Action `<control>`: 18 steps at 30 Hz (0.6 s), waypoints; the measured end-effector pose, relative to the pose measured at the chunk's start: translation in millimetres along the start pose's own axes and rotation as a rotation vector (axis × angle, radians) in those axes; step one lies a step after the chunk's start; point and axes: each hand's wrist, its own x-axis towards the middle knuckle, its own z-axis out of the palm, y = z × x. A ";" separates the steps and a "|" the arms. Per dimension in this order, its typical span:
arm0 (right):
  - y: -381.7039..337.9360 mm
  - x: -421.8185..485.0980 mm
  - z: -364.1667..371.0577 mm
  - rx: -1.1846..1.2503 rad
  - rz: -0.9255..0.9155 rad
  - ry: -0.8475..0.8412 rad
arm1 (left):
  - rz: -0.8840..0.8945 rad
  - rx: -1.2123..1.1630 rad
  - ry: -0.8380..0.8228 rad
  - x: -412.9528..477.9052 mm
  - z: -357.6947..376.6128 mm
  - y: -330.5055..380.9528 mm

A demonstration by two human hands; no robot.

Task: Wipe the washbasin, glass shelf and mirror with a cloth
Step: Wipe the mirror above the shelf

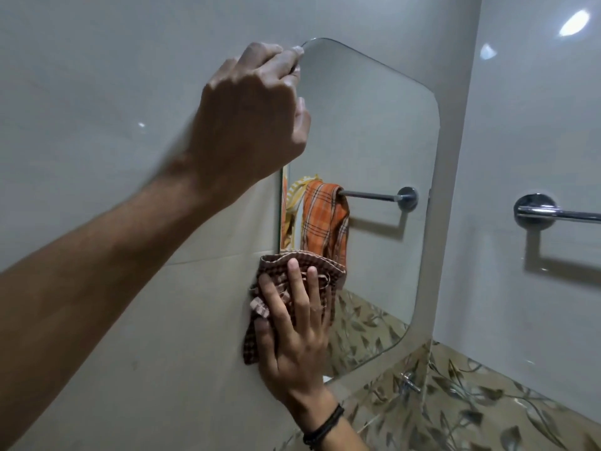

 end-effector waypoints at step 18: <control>218.3 7.3 -17.6 0.166 0.649 0.216 | 0.021 0.014 -0.019 1.4 -1.5 1.3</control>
